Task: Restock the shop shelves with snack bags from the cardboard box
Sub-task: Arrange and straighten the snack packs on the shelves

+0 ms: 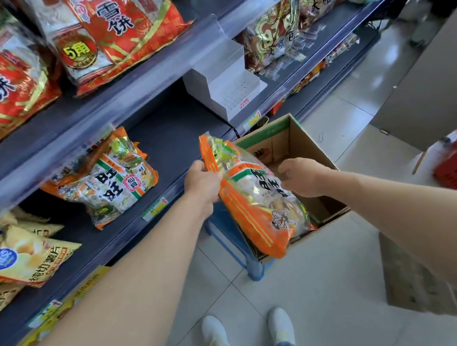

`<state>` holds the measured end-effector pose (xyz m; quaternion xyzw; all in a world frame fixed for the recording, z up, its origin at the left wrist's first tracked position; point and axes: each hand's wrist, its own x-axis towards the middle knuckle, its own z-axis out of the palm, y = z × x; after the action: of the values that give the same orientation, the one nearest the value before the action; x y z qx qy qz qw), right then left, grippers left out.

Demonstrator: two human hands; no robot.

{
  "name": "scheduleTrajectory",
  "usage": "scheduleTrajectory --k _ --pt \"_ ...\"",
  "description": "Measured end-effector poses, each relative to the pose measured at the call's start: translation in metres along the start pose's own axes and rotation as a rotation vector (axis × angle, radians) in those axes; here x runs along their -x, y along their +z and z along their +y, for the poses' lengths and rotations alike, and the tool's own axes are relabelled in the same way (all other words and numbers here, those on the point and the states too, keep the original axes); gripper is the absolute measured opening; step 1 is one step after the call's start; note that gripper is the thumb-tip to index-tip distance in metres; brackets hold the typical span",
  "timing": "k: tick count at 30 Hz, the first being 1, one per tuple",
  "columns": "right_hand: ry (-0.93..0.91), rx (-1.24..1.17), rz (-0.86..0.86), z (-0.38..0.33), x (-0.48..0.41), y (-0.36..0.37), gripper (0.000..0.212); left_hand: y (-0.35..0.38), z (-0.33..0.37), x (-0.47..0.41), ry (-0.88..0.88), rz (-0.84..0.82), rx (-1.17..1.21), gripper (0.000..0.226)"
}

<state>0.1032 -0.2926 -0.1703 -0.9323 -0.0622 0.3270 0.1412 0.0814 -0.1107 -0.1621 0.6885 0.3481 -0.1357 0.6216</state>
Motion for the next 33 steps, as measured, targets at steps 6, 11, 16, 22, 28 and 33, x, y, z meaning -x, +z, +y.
scheduleTrajectory --k 6,11,16,22,28,33 --pt "-0.189 0.020 -0.127 -0.015 0.036 -0.040 0.051 -0.004 0.038 0.014 -0.014 0.110 0.080 0.015" --pt "-0.131 -0.139 -0.137 -0.012 0.060 -0.077 0.044 -0.021 0.069 0.028 -0.089 0.257 0.219 0.028" --pt "-0.147 -0.395 -0.240 -0.024 0.087 -0.102 0.061 -0.033 0.103 0.068 -0.103 0.187 0.417 0.042" --pt "-0.163 -0.590 0.103 -0.038 0.108 -0.108 0.037 -0.042 0.118 0.094 -0.147 0.068 0.594 0.026" --pt "-0.088 -0.577 0.178 -0.062 0.108 -0.102 0.043 -0.037 0.110 0.125 -0.072 -0.223 0.121 0.030" --pt "-0.162 -0.393 0.160 -0.100 0.114 -0.091 0.043 -0.034 0.091 0.137 -0.100 -0.400 0.031 0.058"
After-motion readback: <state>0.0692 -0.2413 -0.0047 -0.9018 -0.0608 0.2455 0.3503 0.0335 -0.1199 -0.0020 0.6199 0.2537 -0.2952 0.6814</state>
